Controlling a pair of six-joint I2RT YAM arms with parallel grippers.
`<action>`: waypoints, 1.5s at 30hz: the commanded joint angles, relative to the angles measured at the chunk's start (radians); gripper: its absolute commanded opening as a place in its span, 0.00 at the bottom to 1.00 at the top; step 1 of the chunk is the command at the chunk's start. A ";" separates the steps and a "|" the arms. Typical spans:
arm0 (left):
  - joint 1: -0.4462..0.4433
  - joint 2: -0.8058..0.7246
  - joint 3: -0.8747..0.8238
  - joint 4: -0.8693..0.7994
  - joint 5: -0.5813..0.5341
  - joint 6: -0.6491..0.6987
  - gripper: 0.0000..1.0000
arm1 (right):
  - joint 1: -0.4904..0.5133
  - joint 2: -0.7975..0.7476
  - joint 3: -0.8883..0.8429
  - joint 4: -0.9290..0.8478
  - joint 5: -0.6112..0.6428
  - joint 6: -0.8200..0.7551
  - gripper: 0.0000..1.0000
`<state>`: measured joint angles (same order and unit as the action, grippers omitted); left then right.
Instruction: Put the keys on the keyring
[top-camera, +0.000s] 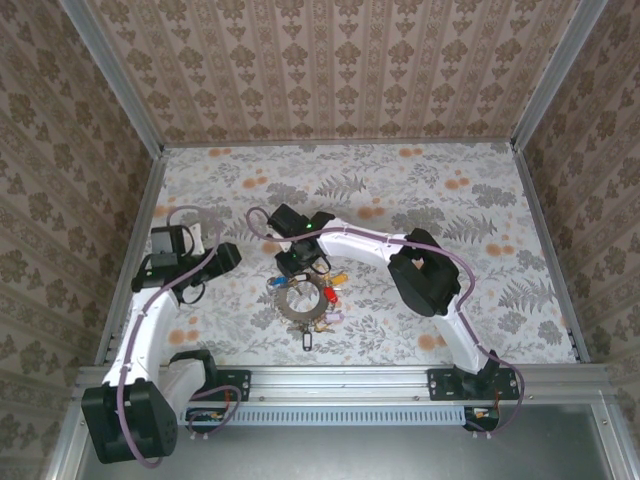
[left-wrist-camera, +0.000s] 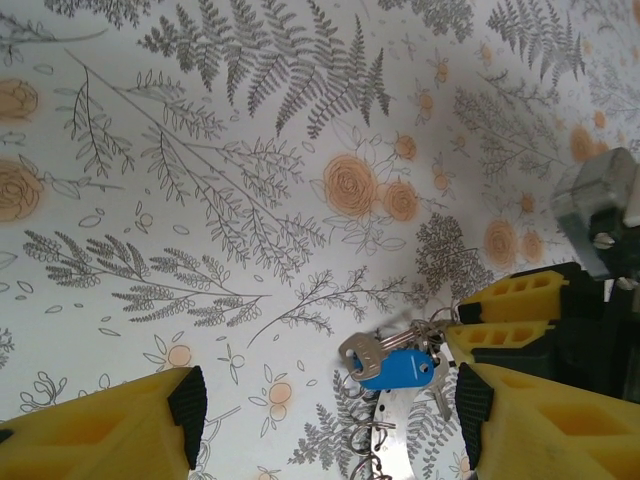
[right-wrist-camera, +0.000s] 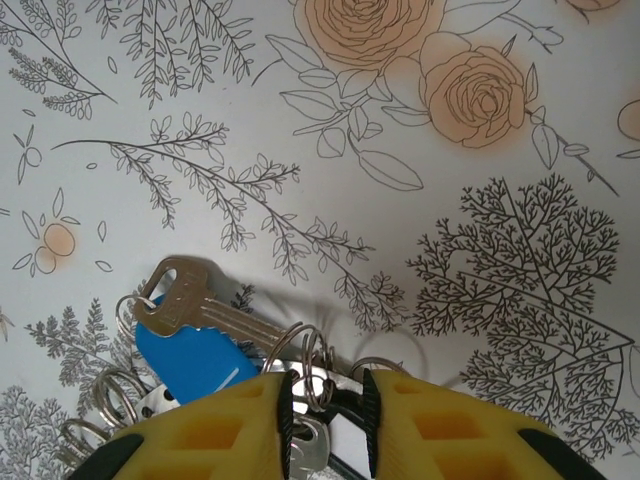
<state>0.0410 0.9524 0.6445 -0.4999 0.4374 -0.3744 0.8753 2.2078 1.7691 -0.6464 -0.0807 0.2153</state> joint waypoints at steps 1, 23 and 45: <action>0.005 -0.006 -0.016 0.024 0.003 -0.022 0.70 | 0.003 0.004 0.039 -0.065 0.035 0.004 0.29; -0.010 -0.003 -0.034 0.046 0.014 -0.021 0.70 | -0.012 0.048 0.105 -0.087 -0.042 -0.008 0.31; -0.009 0.000 -0.038 0.042 0.007 -0.028 0.70 | 0.002 0.102 0.108 -0.095 -0.002 -0.047 0.22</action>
<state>0.0391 0.9543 0.6155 -0.4629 0.4412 -0.3882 0.8745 2.2910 1.8618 -0.7158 -0.1078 0.1814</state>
